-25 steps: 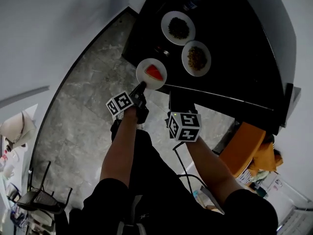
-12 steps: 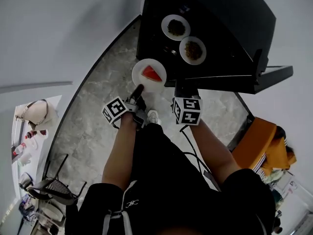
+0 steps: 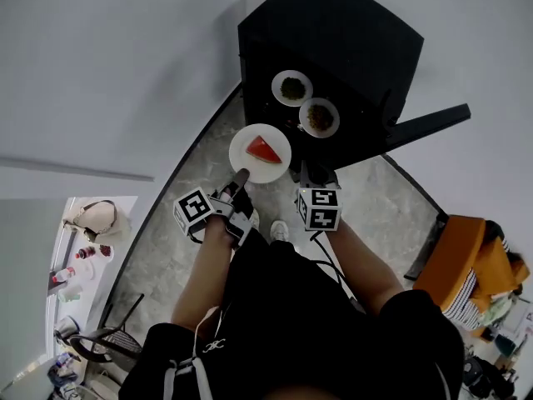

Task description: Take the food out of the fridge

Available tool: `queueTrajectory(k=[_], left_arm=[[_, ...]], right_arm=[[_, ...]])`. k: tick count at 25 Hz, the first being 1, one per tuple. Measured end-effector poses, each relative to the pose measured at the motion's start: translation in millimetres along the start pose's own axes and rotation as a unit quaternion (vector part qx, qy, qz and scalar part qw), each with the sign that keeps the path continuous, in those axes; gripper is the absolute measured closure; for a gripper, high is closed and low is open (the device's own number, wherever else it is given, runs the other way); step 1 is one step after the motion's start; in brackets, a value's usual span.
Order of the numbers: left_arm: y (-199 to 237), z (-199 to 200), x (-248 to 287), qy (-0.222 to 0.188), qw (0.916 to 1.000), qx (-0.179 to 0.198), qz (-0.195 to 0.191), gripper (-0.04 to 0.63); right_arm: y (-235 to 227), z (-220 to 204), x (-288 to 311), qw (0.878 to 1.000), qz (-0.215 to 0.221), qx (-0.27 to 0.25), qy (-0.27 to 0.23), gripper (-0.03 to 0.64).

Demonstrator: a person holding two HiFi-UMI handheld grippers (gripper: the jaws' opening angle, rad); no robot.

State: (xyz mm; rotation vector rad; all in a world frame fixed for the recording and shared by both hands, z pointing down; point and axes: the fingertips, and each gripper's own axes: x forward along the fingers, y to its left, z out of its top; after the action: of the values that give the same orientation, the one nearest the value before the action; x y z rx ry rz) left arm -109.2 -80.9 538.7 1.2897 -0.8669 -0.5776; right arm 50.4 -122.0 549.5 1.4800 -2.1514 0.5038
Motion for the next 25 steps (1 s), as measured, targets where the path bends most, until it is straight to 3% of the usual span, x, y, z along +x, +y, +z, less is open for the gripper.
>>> queueTrajectory(k=[13,25], left_arm=[[-170,-9,-1,0.046,0.9947,0.058,-0.071,0.581],[-222,3,57,0.067,0.9920,0.076,-0.075,0.575]], right_arm=[[-5,46,-35,0.998,-0.010,0.040,-0.055,0.623],[-19,68,-52,0.994,-0.039,0.051,-0.087,0.623]])
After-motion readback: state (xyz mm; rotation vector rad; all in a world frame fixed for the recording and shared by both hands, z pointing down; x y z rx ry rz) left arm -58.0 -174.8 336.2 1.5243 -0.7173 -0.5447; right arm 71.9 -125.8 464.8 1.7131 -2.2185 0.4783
